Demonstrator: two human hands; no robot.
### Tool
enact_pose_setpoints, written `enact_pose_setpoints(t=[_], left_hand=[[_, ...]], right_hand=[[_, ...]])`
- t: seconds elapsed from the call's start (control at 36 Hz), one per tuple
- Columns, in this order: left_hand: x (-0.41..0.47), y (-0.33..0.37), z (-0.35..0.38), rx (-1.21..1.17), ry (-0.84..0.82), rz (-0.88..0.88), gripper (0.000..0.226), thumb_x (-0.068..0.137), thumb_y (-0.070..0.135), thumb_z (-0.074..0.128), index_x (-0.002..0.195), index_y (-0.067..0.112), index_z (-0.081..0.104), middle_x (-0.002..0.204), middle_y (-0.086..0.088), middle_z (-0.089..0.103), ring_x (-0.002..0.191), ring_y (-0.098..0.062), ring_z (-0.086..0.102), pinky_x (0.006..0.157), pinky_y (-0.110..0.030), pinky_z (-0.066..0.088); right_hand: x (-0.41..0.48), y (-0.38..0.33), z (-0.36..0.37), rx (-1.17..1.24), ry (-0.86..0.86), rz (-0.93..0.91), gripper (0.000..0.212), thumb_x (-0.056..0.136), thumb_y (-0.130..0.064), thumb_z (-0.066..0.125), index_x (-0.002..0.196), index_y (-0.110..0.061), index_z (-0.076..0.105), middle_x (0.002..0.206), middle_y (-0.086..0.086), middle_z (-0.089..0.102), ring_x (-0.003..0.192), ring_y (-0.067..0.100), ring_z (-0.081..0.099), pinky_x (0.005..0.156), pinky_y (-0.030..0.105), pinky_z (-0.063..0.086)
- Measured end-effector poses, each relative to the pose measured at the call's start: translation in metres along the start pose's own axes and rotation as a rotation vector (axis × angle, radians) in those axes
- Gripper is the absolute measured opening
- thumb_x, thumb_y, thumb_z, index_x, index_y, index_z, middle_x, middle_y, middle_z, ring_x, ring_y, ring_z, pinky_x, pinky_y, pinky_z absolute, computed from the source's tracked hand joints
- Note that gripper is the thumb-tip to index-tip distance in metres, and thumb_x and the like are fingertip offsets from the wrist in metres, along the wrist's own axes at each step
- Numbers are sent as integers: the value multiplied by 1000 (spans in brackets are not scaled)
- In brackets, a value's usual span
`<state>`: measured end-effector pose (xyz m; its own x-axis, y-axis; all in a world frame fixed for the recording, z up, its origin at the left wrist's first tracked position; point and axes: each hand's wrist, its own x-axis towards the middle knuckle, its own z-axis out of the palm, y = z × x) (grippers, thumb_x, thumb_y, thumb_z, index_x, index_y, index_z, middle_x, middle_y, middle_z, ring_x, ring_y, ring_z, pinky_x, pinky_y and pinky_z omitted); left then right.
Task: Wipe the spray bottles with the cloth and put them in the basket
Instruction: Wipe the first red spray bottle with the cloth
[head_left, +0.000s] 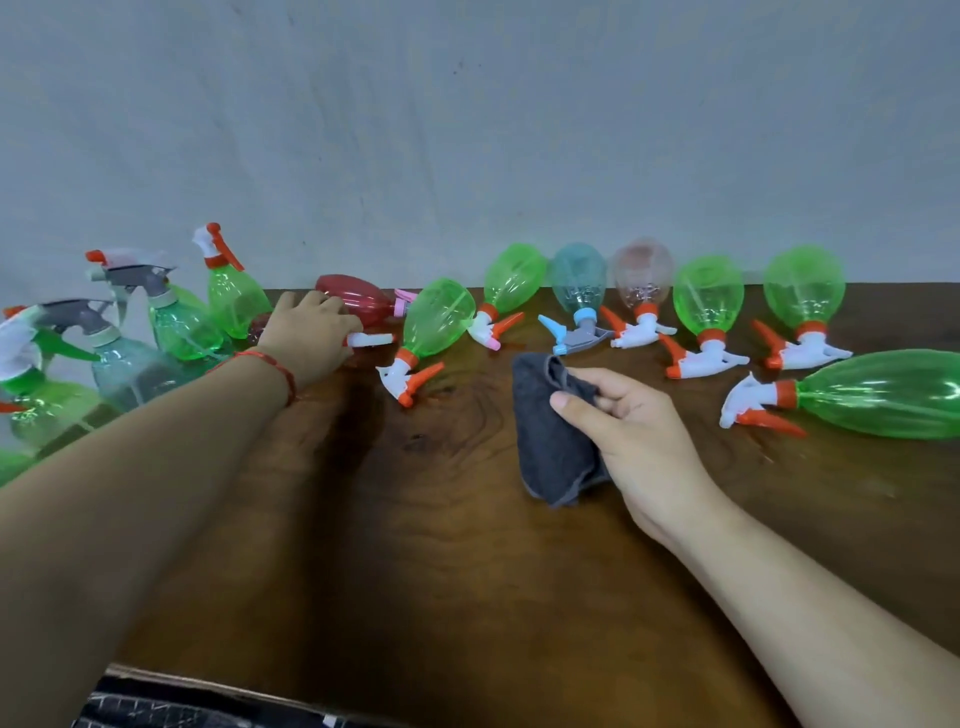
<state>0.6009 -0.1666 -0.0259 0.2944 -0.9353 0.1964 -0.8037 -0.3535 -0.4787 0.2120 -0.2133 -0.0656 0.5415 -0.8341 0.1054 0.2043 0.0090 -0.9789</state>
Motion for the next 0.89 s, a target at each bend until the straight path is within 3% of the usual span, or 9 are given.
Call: enact_pose_setpoints(t=[0.11, 0.19, 0.28, 0.36, 0.47, 0.58, 0.69, 0.81, 0.89], left_hand=[[-4, -1, 2, -77, 110, -16, 24, 99, 36, 70, 122, 29, 74, 126, -1, 70, 130, -32, 56, 111, -47, 36], [-16, -10, -17, -459, 220, -149, 11, 98, 28, 74, 107, 23, 76, 98, -10, 75, 101, -40, 67, 93, -49, 50], [-37, -17, -45, -832, 388, -338, 14, 103, 34, 71, 102, 20, 72, 76, 0, 68, 73, -23, 63, 69, -34, 50], [-54, -8, -65, -1101, 464, -362, 21, 103, 36, 72, 97, 15, 72, 73, 10, 66, 67, -7, 54, 59, -13, 39], [-68, 29, -95, -1321, 451, -246, 14, 100, 29, 76, 102, 15, 80, 90, -4, 79, 77, -8, 65, 73, -27, 52], [-70, 78, -108, -1501, 353, -140, 13, 99, 25, 78, 97, 12, 80, 80, -7, 75, 73, -11, 62, 72, -34, 52], [-71, 121, -114, -1551, 305, -50, 15, 100, 25, 76, 102, 11, 81, 89, -8, 77, 80, -5, 59, 79, -31, 46], [-75, 158, -119, -1611, 301, 17, 15, 102, 18, 75, 115, 16, 81, 95, 13, 79, 83, 8, 62, 82, -14, 48], [-77, 173, -113, -1675, 297, 49, 24, 103, 24, 74, 126, 27, 74, 117, 5, 77, 103, -5, 69, 96, -30, 56]], right_hand=[[2, -4, -5, 4, 26, -8, 25, 100, -7, 68, 121, -18, 76, 112, 3, 81, 107, 21, 77, 97, 44, 59], [2, -7, -7, 23, 51, -3, 24, 101, -8, 67, 122, -18, 75, 111, 2, 81, 108, 19, 77, 94, 40, 60], [3, -10, -7, 31, 67, -2, 25, 101, -10, 67, 123, -19, 75, 111, 1, 81, 107, 18, 77, 94, 40, 60], [3, -13, -8, 42, 85, -6, 25, 101, -10, 68, 124, -20, 75, 111, -1, 81, 106, 16, 77, 94, 39, 60], [4, -17, -9, 65, 96, -28, 25, 101, -8, 68, 123, -19, 74, 112, 0, 81, 108, 18, 76, 96, 38, 59], [7, -17, -11, 72, 125, -43, 23, 101, -7, 67, 119, -20, 74, 109, -1, 81, 105, 15, 77, 93, 35, 62], [8, -18, -19, 98, 168, -69, 24, 101, -5, 67, 121, -14, 74, 109, 3, 81, 105, 18, 77, 92, 34, 62], [13, -22, -26, 120, 217, -103, 22, 100, -5, 68, 106, -25, 75, 101, -5, 82, 99, 11, 77, 93, 34, 61], [14, -23, -29, 114, 236, -120, 24, 100, -4, 67, 107, -27, 75, 101, -7, 82, 100, 10, 77, 92, 31, 62]])
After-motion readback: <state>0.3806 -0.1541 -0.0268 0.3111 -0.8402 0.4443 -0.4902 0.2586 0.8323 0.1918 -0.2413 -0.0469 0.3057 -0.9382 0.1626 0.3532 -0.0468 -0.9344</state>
